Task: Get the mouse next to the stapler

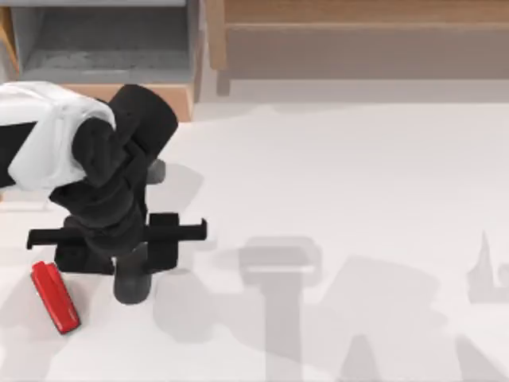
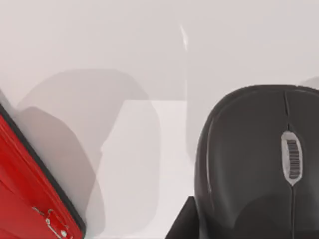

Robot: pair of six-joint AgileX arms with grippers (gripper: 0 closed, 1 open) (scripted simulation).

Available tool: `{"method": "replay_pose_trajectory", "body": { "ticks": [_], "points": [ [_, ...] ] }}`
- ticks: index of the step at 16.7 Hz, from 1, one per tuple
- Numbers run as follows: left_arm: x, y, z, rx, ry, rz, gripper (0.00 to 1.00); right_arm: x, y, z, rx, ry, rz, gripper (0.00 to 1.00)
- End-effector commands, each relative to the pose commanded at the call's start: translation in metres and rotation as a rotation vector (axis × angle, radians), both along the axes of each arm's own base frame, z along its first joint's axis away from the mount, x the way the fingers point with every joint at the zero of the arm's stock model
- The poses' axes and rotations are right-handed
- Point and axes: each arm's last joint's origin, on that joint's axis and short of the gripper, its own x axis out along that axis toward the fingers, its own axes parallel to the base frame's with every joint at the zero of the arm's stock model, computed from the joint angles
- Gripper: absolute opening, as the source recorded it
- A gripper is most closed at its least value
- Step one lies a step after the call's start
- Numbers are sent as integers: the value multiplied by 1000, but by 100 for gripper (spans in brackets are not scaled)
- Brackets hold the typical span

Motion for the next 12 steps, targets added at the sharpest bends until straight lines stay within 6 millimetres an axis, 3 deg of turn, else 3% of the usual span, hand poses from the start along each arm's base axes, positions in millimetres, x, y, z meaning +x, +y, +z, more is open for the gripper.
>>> {"method": "replay_pose_trajectory", "body": {
  "ticks": [3, 12],
  "points": [
    [-9, -2, -5, 8, 10, -5, 0, 0, 0, 0, 0, 0, 0, 100],
    [-7, -2, -5, 6, 7, -3, 0, 0, 0, 0, 0, 0, 0, 100]
  ]
}}
